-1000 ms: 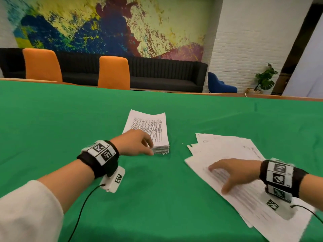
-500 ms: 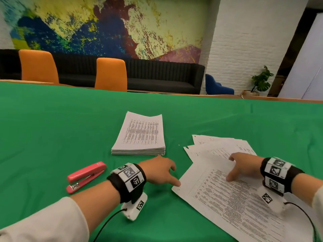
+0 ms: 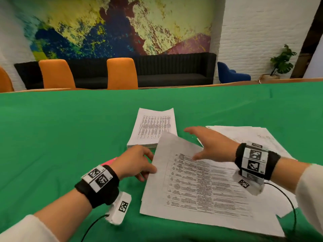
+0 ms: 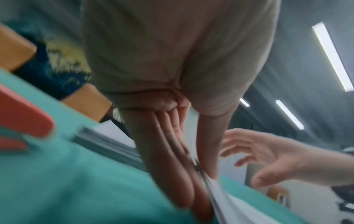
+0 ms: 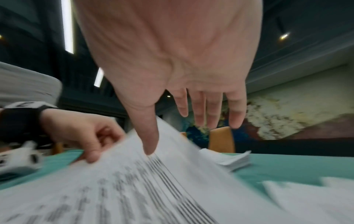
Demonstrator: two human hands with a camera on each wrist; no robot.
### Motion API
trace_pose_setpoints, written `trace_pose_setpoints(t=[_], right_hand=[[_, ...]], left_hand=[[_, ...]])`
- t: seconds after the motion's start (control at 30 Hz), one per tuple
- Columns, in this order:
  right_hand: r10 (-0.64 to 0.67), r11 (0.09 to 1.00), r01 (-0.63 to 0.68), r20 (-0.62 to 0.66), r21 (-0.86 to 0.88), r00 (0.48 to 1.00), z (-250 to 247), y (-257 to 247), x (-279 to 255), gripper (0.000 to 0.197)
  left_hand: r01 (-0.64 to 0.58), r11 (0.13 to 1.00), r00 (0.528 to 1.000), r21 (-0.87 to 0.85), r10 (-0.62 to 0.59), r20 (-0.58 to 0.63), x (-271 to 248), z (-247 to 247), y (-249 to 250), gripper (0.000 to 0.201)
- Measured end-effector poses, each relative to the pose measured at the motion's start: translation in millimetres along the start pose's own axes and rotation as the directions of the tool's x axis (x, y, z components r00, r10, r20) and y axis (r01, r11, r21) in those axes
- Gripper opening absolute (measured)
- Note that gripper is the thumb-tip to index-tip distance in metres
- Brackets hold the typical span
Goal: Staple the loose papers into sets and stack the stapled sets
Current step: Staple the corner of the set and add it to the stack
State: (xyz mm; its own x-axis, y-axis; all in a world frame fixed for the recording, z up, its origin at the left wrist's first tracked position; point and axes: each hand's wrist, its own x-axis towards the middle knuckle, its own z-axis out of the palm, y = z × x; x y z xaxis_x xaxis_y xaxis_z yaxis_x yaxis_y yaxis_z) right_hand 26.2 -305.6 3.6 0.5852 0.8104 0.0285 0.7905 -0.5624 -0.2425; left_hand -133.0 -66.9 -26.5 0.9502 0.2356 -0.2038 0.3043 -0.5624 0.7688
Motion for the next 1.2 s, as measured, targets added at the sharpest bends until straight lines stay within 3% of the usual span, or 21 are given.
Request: trace_pose_setpoints(t=[0.03,0.1,0.2,0.3,0.4,0.47,0.57,0.63,0.73,0.8,0.9,0.97,1.03,1.1,1.2], right_hand=[[-0.063,0.998,0.063,0.018,-0.014,0.998,9,-12,2,0.093],[-0.172,0.984,0.177,0.169,-0.019,0.971,28,-37,6,0.087],[-0.199,0.968,0.244,0.406,-0.063,0.892,59,-67,12,0.089],[-0.180,0.948,0.268,0.404,-0.173,0.897,76,-85,22,0.085],[-0.167,0.933,0.286,0.442,-0.219,0.882,75,-90,29,0.080],[-0.170,0.929,0.296,0.455,-0.221,0.874,74,-89,29,0.078],[-0.174,0.934,0.292,0.456,-0.203,0.873,74,-84,26,0.076],[-0.174,0.948,0.271,0.445,-0.165,0.878,74,-82,24,0.074],[-0.174,0.963,0.247,0.446,-0.111,0.878,71,-76,25,0.074],[-0.164,0.970,0.227,0.471,-0.081,0.867,70,-71,25,0.073],[-0.127,0.984,0.173,0.506,-0.043,0.853,72,-62,22,0.082],[-0.101,0.990,0.139,0.511,-0.037,0.854,73,-57,22,0.098],[-0.078,0.990,0.125,0.502,-0.061,0.861,73,-53,23,0.112],[-0.076,0.988,0.134,0.501,-0.082,0.862,72,-51,25,0.118],[-0.055,0.991,0.107,0.496,-0.077,0.866,73,-49,26,0.123]], left_hand=[[0.039,0.998,0.999,0.059,-0.037,-0.022,-5,-7,-6,0.031],[0.066,0.949,0.991,0.308,-0.027,-0.129,-10,-26,-20,0.038],[0.149,0.735,0.958,0.661,0.058,-0.281,-15,-66,-36,0.053],[0.258,0.567,0.964,0.782,-0.099,-0.246,-16,-95,-51,0.064],[0.250,0.487,0.959,0.837,-0.243,-0.145,-17,-95,-65,0.047],[0.221,0.454,0.970,0.863,-0.195,-0.146,-16,-91,-69,0.035],[0.105,0.430,0.994,0.897,-0.022,-0.106,-15,-94,-66,0.026],[-0.048,0.456,0.995,0.889,0.100,0.003,-12,-94,-67,0.030],[-0.191,0.371,0.969,0.909,0.220,0.114,-7,-84,-71,0.049],[-0.165,0.424,0.972,0.890,0.222,0.075,-7,-79,-71,0.056],[-0.013,0.642,0.980,0.767,0.162,-0.119,-8,-83,-73,0.044],[0.121,0.760,0.981,0.638,0.007,-0.194,-11,-83,-73,0.051],[0.180,0.849,0.984,0.497,-0.149,-0.102,-16,-72,-72,0.046],[0.169,0.864,0.984,0.475,-0.173,-0.035,-17,-60,-68,0.034],[0.111,0.818,0.994,0.565,-0.095,-0.059,-9,-57,-55,0.023]])
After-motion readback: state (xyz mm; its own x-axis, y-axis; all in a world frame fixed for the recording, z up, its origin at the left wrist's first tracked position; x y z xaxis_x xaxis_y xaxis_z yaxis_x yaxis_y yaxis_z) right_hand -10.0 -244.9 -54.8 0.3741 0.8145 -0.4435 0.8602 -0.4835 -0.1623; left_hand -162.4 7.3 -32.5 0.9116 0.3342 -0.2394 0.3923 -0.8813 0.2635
